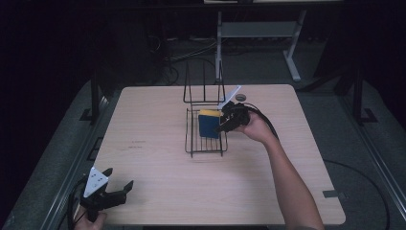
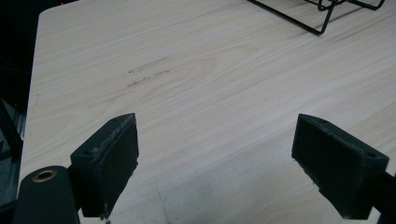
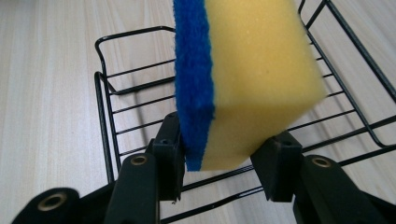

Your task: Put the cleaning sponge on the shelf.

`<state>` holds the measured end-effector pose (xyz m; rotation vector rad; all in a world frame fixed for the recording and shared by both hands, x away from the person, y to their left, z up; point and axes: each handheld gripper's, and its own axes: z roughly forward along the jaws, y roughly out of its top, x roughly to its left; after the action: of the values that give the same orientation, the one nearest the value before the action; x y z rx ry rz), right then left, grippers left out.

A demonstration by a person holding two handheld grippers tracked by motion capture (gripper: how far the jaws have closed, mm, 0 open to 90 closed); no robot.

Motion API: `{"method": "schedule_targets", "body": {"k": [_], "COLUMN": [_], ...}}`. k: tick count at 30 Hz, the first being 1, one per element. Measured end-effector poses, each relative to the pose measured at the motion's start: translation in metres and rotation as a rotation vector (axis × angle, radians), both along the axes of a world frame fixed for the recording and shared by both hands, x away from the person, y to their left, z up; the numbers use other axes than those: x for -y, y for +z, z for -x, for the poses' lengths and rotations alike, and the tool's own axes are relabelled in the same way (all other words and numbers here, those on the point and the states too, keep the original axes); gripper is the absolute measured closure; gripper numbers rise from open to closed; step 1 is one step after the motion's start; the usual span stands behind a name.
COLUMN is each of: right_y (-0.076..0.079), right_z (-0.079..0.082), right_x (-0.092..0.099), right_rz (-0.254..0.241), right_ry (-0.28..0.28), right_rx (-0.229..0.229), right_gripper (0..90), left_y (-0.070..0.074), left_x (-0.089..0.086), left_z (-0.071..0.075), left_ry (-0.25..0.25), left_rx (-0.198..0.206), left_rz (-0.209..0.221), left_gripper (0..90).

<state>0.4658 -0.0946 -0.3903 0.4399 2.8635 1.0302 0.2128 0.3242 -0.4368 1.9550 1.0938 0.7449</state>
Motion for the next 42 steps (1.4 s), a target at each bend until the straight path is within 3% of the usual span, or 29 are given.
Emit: {"method": "schedule_targets", "body": {"k": [6,8,13,42], "right_y": [-0.0013,-0.0015,-0.0013,-0.0005], "right_z": [-0.0025,-0.0024,-0.0023,0.0006], "right_x": [0.003,0.0018,0.0011,0.0003], "right_rz": [-0.006,0.013,0.014,0.011], "right_ry": [-0.011,-0.032,-0.039,-0.053], "right_rx": [-0.005,0.002,-0.004,-0.027], "right_gripper": [55.1,48.0,43.8,32.5], "left_y": [0.0002,0.0001,0.0,0.0002], "left_x": [0.0,0.0002,0.0006,0.0007], "left_z": [0.0,-0.0002,0.0002,0.0005], "left_ry": [-0.002,-0.003,-0.002,-0.002], "left_rx": [0.001,0.0,0.003,0.002], "left_rz": [0.002,0.001,0.002,0.003], "left_gripper": [14.1,14.1,14.1,14.1]}}
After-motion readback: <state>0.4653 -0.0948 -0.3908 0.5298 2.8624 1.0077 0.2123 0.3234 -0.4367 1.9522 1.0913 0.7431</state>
